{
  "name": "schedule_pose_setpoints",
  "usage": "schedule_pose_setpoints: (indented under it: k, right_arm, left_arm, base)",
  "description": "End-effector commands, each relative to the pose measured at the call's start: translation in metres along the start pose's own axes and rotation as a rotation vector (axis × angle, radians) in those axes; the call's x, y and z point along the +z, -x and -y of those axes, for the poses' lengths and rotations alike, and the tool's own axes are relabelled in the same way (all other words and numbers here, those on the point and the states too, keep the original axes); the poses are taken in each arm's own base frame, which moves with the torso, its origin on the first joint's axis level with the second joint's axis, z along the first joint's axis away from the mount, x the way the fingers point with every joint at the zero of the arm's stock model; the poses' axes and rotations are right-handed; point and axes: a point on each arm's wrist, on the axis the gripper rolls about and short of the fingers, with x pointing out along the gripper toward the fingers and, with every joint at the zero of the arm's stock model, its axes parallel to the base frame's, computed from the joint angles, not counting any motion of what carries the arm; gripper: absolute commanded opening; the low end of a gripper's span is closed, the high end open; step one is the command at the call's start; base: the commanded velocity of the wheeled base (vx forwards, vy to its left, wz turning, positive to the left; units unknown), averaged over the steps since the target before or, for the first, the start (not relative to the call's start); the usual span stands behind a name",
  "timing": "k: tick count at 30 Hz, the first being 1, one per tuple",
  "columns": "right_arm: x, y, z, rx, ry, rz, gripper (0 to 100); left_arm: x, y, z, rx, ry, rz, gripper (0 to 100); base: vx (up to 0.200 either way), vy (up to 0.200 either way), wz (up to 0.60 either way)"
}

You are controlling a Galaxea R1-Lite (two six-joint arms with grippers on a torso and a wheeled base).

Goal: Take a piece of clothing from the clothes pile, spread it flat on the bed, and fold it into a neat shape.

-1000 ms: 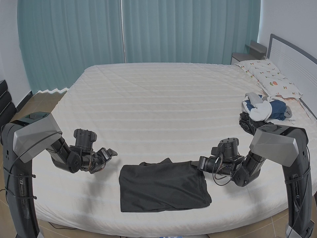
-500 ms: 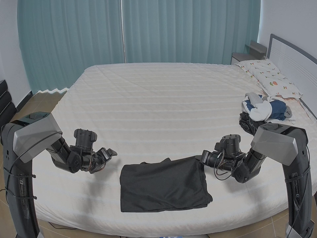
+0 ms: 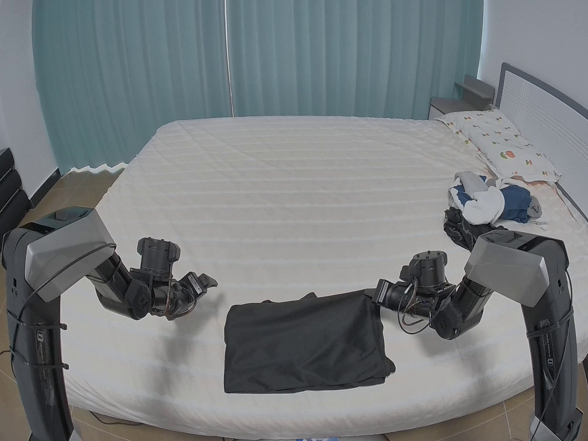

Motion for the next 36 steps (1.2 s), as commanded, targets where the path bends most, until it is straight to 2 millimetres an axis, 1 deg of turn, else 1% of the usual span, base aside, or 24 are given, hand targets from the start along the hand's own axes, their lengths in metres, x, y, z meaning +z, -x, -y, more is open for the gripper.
schedule_pose_setpoints:
  k: [1,3,5,6,8,11,12,13,14,15,17,20,21,28,35,36]
  right_arm:
    - [0.0,0.0,0.001,-0.003,-0.001,-0.001,0]
    - [0.001,0.0,0.002,-0.004,-0.001,0.0,0]
    - [0.002,0.0,0.001,-0.004,-0.001,0.002,0]
    - [0.001,0.0,0.001,-0.004,-0.003,0.0,0]
    - [0.002,0.002,0.001,-0.005,-0.003,0.001,0]
    - [0.0,0.003,0.001,-0.006,-0.003,-0.003,0]
    - [0.0,0.003,0.0,-0.004,-0.002,-0.002,0]
    - [-0.001,0.003,-0.001,-0.001,0.0,-0.003,0]
    - [-0.001,0.003,-0.001,0.0,0.001,-0.004,0]
    - [-0.002,0.003,-0.002,0.001,0.001,-0.005,0]
    - [-0.003,0.003,-0.003,0.003,0.005,-0.009,0]
    - [-0.003,0.003,-0.003,0.002,0.004,-0.01,0]
    - [-0.003,0.003,-0.003,0.002,0.004,-0.008,100]
    - [-0.002,0.003,-0.002,-0.025,0.004,0.012,100]
    - [-0.002,0.01,-0.002,-0.031,0.0,0.008,100]
    - [-0.002,0.01,-0.002,-0.031,0.0,0.008,100]
  left_arm:
    - [0.001,-0.002,0.002,-0.007,-0.001,0.004,100]
    - [0.004,-0.003,0.009,-0.025,-0.007,0.013,100]
    - [-0.001,-0.004,0.021,-0.05,-0.028,0.01,100]
    - [-0.002,-0.004,0.021,-0.052,-0.03,0.008,100]
    - [-0.011,-0.005,0.033,-0.078,-0.054,-0.006,100]
    - [-0.026,-0.007,0.044,-0.103,-0.085,-0.037,100]
    - [-0.027,-0.008,0.045,-0.104,-0.089,-0.041,100]
    - [-0.037,-0.009,0.052,-0.114,-0.11,-0.056,100]
    - [-0.041,-0.01,0.056,-0.122,-0.121,-0.063,100]
    - [-0.042,-0.01,0.057,-0.125,-0.123,-0.063,100]
    - [-0.048,-0.018,0.06,-0.124,-0.136,-0.07,100]
    - [-0.049,-0.025,0.06,-0.113,-0.138,-0.059,100]
    - [-0.049,-0.028,0.059,-0.105,-0.138,-0.05,100]
    - [-0.051,-0.036,0.059,-0.087,-0.139,-0.03,100]
    - [-0.051,-0.037,0.059,-0.076,-0.138,-0.018,100]
    - [-0.051,-0.037,0.059,-0.076,-0.138,-0.018,0]
  base:
    - [0.0,0.0,0.0]
    - [0.0,0.0,0.0]
    - [0.0,0.0,0.0]
    - [0.0,0.0,0.0]
    - [0.0,0.0,0.0]
    - [0.0,0.0,0.0]
    - [0.0,0.0,0.0]
    - [0.0,0.0,0.0]
    - [0.0,0.0,0.0]
    - [0.0,0.0,0.0]
    - [0.0,0.0,0.0]
    - [0.0,0.0,0.0]
    - [0.0,0.0,0.0]
    - [0.0,0.0,0.0]
    - [0.0,0.0,0.0]
    - [0.0,0.0,0.0]
